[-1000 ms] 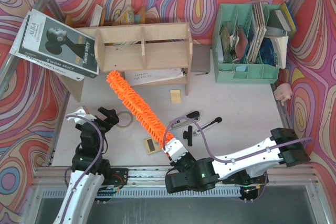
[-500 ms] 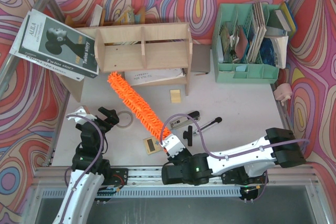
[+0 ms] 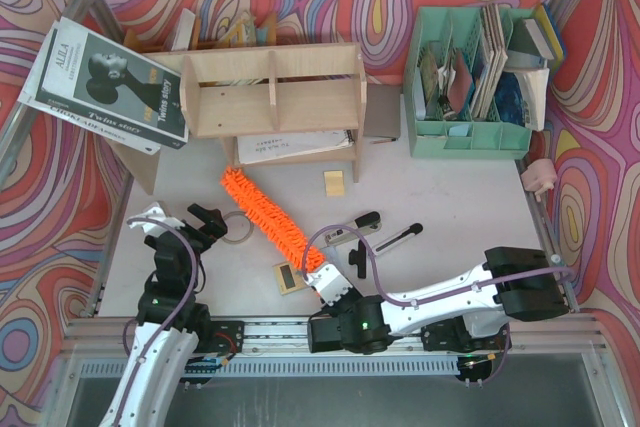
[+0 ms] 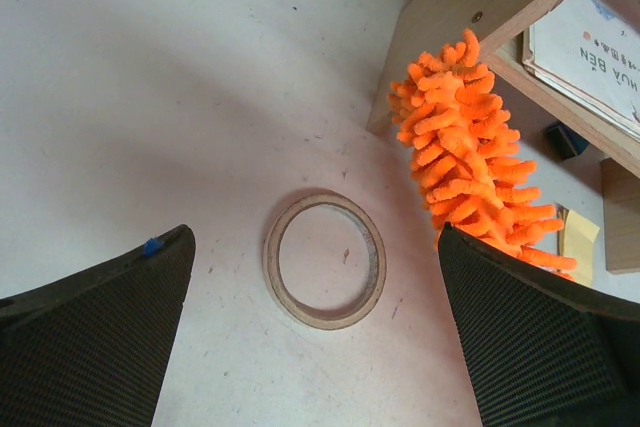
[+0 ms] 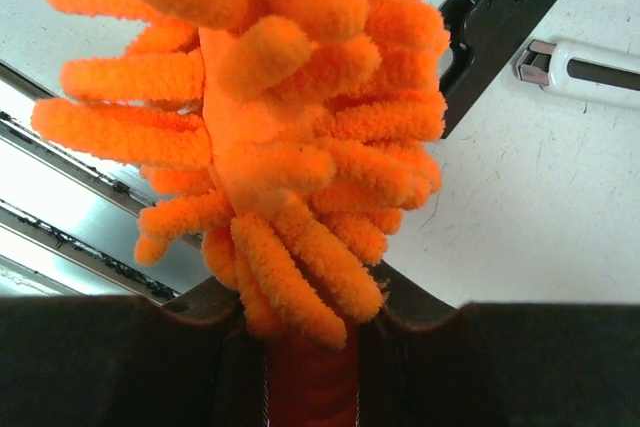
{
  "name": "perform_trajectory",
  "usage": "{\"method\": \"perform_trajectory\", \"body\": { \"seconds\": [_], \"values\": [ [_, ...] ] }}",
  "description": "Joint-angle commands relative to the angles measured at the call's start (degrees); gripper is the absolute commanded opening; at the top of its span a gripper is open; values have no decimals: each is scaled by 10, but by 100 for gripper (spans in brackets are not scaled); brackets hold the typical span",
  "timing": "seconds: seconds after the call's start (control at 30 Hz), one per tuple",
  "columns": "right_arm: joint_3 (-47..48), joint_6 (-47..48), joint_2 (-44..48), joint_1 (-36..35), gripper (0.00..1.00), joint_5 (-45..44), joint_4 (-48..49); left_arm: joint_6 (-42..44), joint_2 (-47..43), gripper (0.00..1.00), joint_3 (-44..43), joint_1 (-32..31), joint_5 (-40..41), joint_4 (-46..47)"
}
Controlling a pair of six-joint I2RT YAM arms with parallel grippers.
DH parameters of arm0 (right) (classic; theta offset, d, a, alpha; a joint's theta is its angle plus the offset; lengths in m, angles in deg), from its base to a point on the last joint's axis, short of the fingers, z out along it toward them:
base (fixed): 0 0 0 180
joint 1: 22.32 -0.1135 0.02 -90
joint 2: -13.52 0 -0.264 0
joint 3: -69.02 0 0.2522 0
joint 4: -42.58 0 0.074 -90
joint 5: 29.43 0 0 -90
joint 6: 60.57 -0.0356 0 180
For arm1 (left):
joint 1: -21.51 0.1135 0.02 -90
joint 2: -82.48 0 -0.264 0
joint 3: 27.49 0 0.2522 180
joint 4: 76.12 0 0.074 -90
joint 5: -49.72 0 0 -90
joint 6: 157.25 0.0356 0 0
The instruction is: Dust the bookshelf with a duster
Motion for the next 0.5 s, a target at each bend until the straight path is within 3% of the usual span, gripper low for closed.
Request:
{"method": "perform_trajectory", "body": {
  "seconds": [0.0, 0.17, 0.47],
  "values": [
    [22, -14, 16, 3, 0, -48, -23, -3, 8, 99, 14, 3, 3, 19],
    [47, 0, 43, -12, 0, -86, -30, -2, 7, 99, 13, 3, 5, 18],
    [20, -93, 87, -28, 0, -80, -65, -3, 4, 98, 15, 3, 6, 17]
  ]
}}
